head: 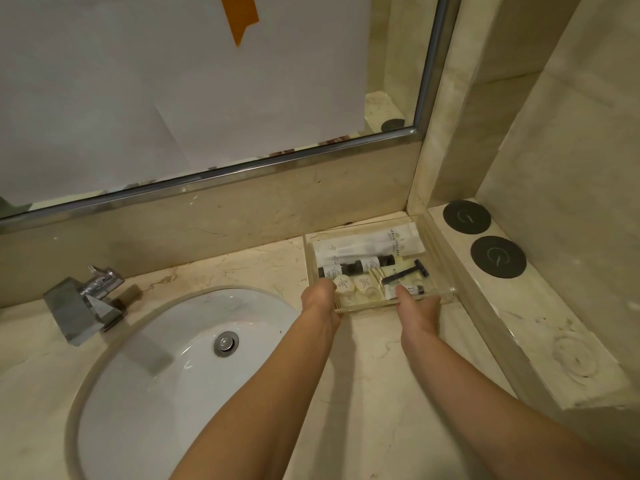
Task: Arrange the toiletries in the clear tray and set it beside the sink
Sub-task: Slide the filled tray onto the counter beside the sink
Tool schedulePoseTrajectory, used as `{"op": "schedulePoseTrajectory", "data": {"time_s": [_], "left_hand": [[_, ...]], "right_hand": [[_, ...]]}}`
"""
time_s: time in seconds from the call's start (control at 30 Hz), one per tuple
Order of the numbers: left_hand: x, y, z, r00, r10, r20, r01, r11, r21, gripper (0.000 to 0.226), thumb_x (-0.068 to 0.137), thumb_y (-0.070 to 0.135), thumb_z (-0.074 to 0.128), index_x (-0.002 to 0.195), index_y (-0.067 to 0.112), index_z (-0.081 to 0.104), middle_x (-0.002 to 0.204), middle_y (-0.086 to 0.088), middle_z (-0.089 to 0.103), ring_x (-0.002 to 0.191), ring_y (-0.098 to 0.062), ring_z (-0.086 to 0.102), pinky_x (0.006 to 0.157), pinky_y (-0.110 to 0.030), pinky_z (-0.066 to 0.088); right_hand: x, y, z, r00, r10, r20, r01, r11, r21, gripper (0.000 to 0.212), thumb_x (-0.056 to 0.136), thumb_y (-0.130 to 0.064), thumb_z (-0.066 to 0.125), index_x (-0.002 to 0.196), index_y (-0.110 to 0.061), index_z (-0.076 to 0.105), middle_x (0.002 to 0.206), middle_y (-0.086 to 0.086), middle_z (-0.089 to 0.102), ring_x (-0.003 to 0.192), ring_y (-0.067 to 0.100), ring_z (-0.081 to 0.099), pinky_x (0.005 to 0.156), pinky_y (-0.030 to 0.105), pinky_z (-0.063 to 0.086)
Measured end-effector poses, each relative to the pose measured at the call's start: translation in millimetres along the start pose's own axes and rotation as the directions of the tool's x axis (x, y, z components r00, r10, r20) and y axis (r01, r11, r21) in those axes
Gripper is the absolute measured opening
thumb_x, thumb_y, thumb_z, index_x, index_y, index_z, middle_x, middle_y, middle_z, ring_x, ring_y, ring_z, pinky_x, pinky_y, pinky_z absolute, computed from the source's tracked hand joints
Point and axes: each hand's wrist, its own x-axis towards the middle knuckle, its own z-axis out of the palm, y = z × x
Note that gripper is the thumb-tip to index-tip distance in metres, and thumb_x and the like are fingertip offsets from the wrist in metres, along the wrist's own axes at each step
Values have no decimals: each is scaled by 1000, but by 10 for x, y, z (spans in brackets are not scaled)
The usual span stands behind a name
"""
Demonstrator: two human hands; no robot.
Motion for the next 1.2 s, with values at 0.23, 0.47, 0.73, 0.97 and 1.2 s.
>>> {"op": "schedulePoseTrajectory", "data": {"time_s": [0.23, 0.47, 0.73, 0.97, 1.2], "left_hand": [[167, 120, -15, 1000, -20, 17, 20, 1000, -22, 43, 85, 19, 34, 115, 10, 64, 108, -19, 71, 93, -36, 70, 71, -52, 59], [153, 250, 89, 1000, -7, 28, 5, 998, 67, 35, 92, 19, 37, 115, 14, 62, 109, -14, 72, 98, -32, 69, 93, -53, 52], [320, 283, 158, 999, -18, 47, 15, 998, 67, 41, 87, 26, 37, 116, 13, 63, 107, -14, 72, 94, -31, 69, 80, -42, 56], [380, 309, 250, 998, -40, 57, 35, 996, 86, 36, 84, 28, 40, 107, 12, 62, 98, -14, 73, 81, -31, 70, 60, -32, 55], [411, 338, 210, 992, -77, 97, 63, 989, 132, 43, 85, 34, 39, 112, 12, 64, 92, -12, 74, 82, -29, 70, 66, -33, 58]], "right_hand": [[-59, 10, 117, 1000, -25, 8, 25, 999, -24, 79, 92, -25, 60, 151, -6, 10, 156, 13, 26, 138, 34, 35, 112, 46, 32], [80, -196, 242, 992, -102, 77, 112, 985, -129, 76, 92, -28, 54, 152, -13, 11, 152, 12, 32, 131, 35, 41, 101, 40, 37], [115, -274, 412, 996, -87, 11, 88, 994, -67, 73, 82, -18, 61, 146, -11, 27, 140, 11, 43, 123, 34, 50, 98, 41, 44], [198, -267, 501, 994, -85, -62, 76, 989, -125, 64, 74, -21, 55, 134, -10, 38, 130, 13, 52, 107, 35, 59, 90, 46, 51], [223, -268, 539, 992, -88, -89, 75, 988, -136, 63, 75, -13, 56, 135, -7, 38, 129, 16, 52, 107, 37, 59, 88, 46, 53]]}}
